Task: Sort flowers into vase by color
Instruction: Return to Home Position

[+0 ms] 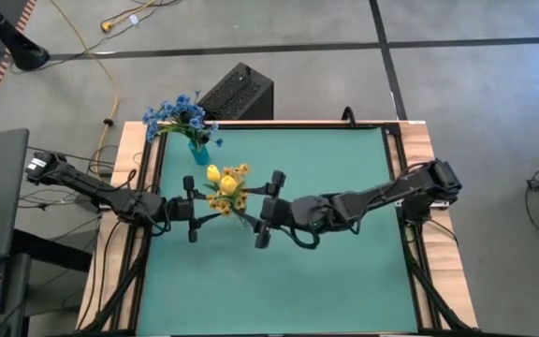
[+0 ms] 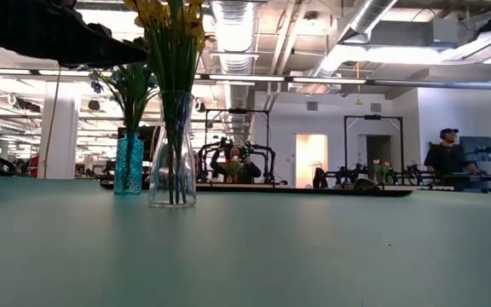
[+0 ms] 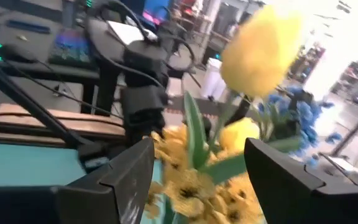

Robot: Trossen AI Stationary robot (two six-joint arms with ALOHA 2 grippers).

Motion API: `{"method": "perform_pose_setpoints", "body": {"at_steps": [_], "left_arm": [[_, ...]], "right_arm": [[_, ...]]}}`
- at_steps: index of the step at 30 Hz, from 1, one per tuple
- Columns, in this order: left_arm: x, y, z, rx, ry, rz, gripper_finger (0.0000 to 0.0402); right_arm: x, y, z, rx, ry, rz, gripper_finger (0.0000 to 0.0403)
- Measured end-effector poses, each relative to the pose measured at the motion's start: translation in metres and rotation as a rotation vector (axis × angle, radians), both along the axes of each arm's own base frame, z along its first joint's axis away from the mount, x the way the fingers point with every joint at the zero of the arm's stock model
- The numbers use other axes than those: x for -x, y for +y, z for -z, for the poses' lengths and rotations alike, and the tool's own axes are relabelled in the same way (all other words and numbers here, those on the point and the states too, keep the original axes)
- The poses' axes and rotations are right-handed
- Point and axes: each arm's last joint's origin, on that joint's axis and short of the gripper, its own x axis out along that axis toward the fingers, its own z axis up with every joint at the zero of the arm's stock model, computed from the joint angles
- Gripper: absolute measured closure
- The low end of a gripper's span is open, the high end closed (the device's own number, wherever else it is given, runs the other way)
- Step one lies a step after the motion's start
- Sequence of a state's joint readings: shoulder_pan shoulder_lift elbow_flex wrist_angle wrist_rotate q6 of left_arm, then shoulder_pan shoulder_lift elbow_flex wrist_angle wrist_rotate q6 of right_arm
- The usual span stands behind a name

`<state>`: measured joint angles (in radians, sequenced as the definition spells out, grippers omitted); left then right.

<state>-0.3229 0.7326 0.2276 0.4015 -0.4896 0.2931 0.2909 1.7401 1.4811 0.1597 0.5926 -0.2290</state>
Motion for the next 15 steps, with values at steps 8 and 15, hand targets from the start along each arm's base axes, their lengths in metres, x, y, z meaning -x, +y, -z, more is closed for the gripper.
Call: {"method": "perform_pose_setpoints", "body": {"at_steps": [8, 15], "left_arm": [[0.0, 0.0, -0.001, 0.053, -0.013, 0.007, 0.0212], [0.0, 0.0, 0.0, 0.074, -0.011, 0.007, 0.0212]], "right_arm": [[-0.002, -0.008, -0.004, -0.005, -0.035, 0.0, 0.0126], [-0.007, -0.026, -0.004, -0.072, -0.055, -0.049, 0.0126]]}}
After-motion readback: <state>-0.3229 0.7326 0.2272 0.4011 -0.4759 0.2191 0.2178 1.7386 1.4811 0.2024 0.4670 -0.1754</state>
